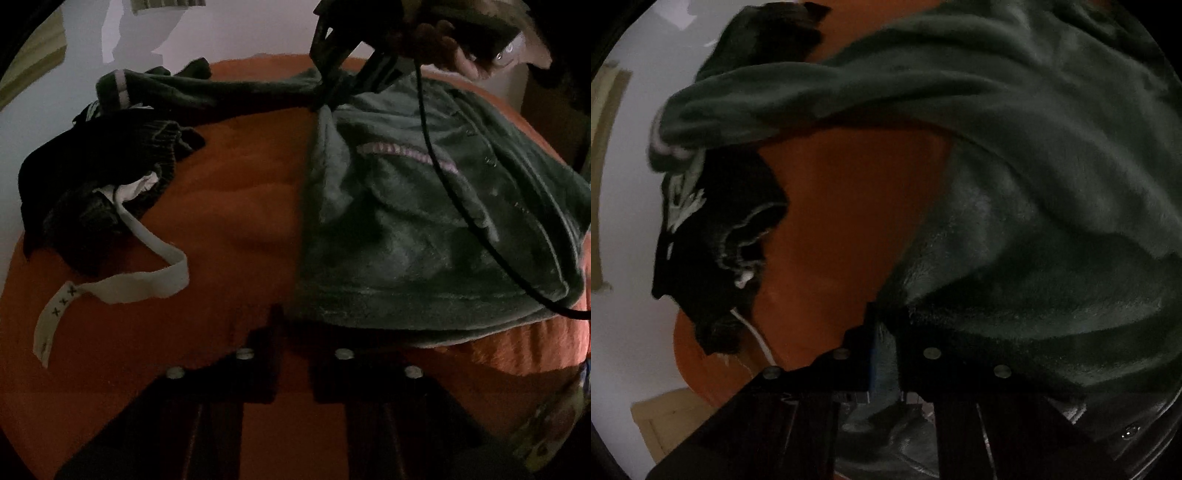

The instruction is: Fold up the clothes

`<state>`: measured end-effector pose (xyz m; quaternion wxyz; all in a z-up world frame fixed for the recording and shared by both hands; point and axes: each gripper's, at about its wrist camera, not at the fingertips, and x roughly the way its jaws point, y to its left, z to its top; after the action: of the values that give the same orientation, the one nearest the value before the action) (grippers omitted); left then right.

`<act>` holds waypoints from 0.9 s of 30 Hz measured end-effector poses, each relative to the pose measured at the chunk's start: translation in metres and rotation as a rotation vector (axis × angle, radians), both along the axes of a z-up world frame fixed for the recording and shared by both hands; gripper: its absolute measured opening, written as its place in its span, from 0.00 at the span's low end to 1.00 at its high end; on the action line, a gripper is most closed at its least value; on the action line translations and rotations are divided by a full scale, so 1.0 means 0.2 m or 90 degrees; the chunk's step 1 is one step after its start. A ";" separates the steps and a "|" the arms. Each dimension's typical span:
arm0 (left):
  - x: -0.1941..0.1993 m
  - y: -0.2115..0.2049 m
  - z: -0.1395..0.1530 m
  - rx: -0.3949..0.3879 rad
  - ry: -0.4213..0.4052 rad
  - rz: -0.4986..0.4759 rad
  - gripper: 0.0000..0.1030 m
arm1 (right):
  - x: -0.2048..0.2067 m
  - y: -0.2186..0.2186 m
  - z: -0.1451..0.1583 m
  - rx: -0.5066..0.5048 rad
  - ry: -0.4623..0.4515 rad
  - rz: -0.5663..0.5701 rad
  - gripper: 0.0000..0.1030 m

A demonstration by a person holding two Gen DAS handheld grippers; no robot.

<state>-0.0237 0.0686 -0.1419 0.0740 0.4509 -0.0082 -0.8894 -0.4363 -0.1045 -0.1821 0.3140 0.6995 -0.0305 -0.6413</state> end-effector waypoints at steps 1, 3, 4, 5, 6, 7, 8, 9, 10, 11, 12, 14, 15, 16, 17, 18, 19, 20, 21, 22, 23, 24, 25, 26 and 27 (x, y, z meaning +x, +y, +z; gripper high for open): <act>0.01 0.01 0.01 -0.009 0.007 0.000 0.08 | -0.01 -0.01 -0.01 -0.008 -0.009 -0.004 0.07; 0.04 0.03 0.02 -0.021 0.020 0.000 0.08 | -0.02 -0.03 -0.02 -0.020 -0.024 -0.010 0.07; 0.06 0.03 0.03 -0.022 0.026 0.002 0.07 | -0.02 -0.04 -0.04 -0.019 -0.028 -0.009 0.07; 0.07 0.03 0.03 -0.019 0.029 0.006 0.07 | -0.03 -0.05 -0.06 -0.017 -0.033 -0.006 0.07; 0.09 0.02 0.02 -0.014 0.026 0.009 0.07 | -0.03 -0.07 -0.08 -0.012 -0.038 -0.002 0.07; 0.09 0.02 0.01 -0.011 0.020 0.012 0.07 | -0.04 -0.09 -0.11 -0.004 -0.042 0.004 0.07; 0.10 0.02 0.00 -0.008 0.015 0.015 0.07 | -0.04 -0.10 -0.14 0.004 -0.046 0.009 0.07; 0.11 0.02 -0.01 -0.006 0.011 0.017 0.07 | -0.04 -0.13 -0.17 0.015 -0.048 0.015 0.07; 0.12 0.02 -0.02 -0.003 0.007 0.019 0.07 | -0.04 -0.15 -0.19 0.026 -0.048 0.022 0.10; 0.12 0.02 -0.03 0.001 0.004 0.018 0.07 | -0.03 -0.18 -0.21 0.032 -0.048 0.031 0.15; 0.12 0.02 -0.03 0.003 0.002 0.018 0.07 | -0.03 -0.19 -0.22 0.034 -0.051 0.035 0.17; 0.13 0.02 -0.02 0.006 0.003 0.017 0.07 | -0.03 -0.20 -0.20 0.018 -0.061 0.030 0.30; 0.13 0.02 -0.02 0.008 0.004 0.018 0.07 | -0.03 -0.20 -0.18 0.008 -0.056 0.034 0.31; 0.13 0.01 -0.02 0.011 0.004 0.020 0.07 | -0.03 -0.21 -0.16 0.003 -0.049 0.039 0.31; 0.13 0.00 -0.02 0.013 0.003 0.021 0.07 | -0.02 -0.22 -0.16 0.003 -0.042 0.045 0.31; 0.13 0.00 -0.02 0.016 0.000 0.022 0.08 | -0.02 -0.22 -0.16 0.002 -0.037 0.049 0.31; 0.14 0.00 -0.02 0.023 -0.004 0.022 0.08 | -0.02 -0.22 -0.17 -0.002 -0.033 0.051 0.31; 0.14 -0.02 -0.02 0.031 -0.008 0.025 0.08 | -0.01 -0.21 -0.17 -0.011 -0.030 0.050 0.31; 0.15 -0.03 -0.02 0.041 -0.012 0.029 0.08 | -0.01 -0.20 -0.18 -0.019 -0.031 0.051 0.31; 0.16 -0.05 -0.01 0.053 -0.017 0.036 0.08 | -0.01 -0.19 -0.18 -0.022 -0.037 0.057 0.31; 0.17 -0.07 -0.01 0.061 -0.020 0.043 0.08 | -0.02 -0.17 -0.18 -0.029 -0.049 0.061 0.31; 0.19 -0.10 0.00 0.064 -0.019 0.052 0.08 | -0.05 -0.12 -0.16 -0.041 -0.063 0.064 0.31; 0.21 -0.12 0.01 0.068 -0.017 0.065 0.08 | -0.08 -0.06 -0.12 -0.056 -0.067 0.056 0.31; 0.22 -0.15 0.03 0.075 -0.015 0.078 0.08 | -0.11 0.01 -0.07 -0.072 -0.053 0.038 0.31; 0.24 -0.19 0.05 0.083 -0.013 0.092 0.08 | -0.15 0.07 -0.01 -0.087 -0.030 0.022 0.31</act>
<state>0.0237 0.0315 -0.1326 0.1080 0.4632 0.0816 -0.8758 -0.4656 -0.0906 -0.1834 0.3713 0.6916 -0.0693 -0.6157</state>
